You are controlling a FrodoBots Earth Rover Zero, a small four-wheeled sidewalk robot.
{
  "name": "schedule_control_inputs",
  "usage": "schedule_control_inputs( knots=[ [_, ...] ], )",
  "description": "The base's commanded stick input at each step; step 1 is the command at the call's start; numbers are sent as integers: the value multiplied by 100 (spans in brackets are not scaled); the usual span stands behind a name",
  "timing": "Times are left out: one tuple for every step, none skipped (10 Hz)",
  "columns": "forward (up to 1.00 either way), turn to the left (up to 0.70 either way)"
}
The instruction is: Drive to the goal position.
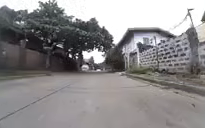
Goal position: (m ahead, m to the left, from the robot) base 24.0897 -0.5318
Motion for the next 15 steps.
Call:
schedule_control_inputs(
  knots=[
    [100, -40],
    [100, -40],
    [100, -40],
    [100, -32],
    [100, -10],
    [100, 0],
    [100, 0],
    [100, 0],
    [100, 0],
    [100, 0],
    [100, 0],
    [100, 0],
    [100, 0],
    [100, 0],
    [100, 0]
  ],
)
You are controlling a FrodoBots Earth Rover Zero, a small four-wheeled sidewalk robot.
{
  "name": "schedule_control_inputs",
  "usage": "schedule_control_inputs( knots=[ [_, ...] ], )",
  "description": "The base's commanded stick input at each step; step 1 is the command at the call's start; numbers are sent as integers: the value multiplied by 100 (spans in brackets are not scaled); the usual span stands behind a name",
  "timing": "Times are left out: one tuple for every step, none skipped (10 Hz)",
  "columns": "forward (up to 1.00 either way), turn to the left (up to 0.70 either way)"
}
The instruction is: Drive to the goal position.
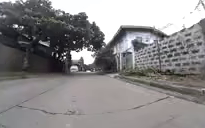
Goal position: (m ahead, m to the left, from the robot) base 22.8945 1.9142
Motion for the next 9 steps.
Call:
schedule_control_inputs(
  knots=[
    [100, 0],
    [100, 0],
    [100, 0],
    [100, 0],
    [100, 0],
    [100, 0],
    [100, 0],
    [100, 0],
    [100, 0]
  ],
)
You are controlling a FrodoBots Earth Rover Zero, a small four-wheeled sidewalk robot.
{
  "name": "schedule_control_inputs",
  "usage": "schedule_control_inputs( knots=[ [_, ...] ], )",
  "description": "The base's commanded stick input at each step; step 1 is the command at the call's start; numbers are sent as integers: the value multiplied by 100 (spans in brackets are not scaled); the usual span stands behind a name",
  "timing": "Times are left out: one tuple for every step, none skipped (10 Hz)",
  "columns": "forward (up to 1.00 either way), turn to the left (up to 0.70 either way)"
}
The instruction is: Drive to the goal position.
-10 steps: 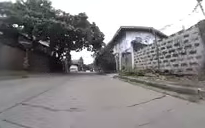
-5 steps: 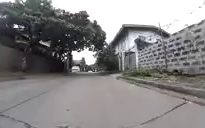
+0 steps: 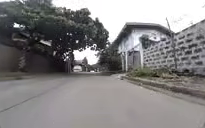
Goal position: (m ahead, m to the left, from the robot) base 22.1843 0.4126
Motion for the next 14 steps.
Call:
schedule_control_inputs(
  knots=[
    [100, 0],
    [100, 0],
    [100, 0],
    [100, 0],
    [100, 0],
    [100, 0],
    [100, 0],
    [100, 0],
    [100, 0],
    [100, 0],
    [100, 0],
    [100, 0],
    [100, 0],
    [100, 0]
  ],
)
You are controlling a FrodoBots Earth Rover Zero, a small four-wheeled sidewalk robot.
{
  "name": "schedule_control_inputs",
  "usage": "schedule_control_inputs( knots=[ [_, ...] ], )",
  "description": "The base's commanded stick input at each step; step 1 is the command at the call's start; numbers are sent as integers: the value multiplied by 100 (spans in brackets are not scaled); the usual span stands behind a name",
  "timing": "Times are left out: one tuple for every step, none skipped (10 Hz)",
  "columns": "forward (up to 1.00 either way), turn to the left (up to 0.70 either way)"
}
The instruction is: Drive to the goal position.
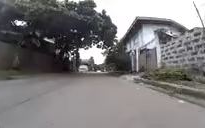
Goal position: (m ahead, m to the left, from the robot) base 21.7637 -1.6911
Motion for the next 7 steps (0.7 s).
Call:
schedule_control_inputs(
  knots=[
    [100, 0],
    [100, 0],
    [100, 0],
    [100, 0],
    [100, 0],
    [100, 0],
    [100, 0]
  ],
)
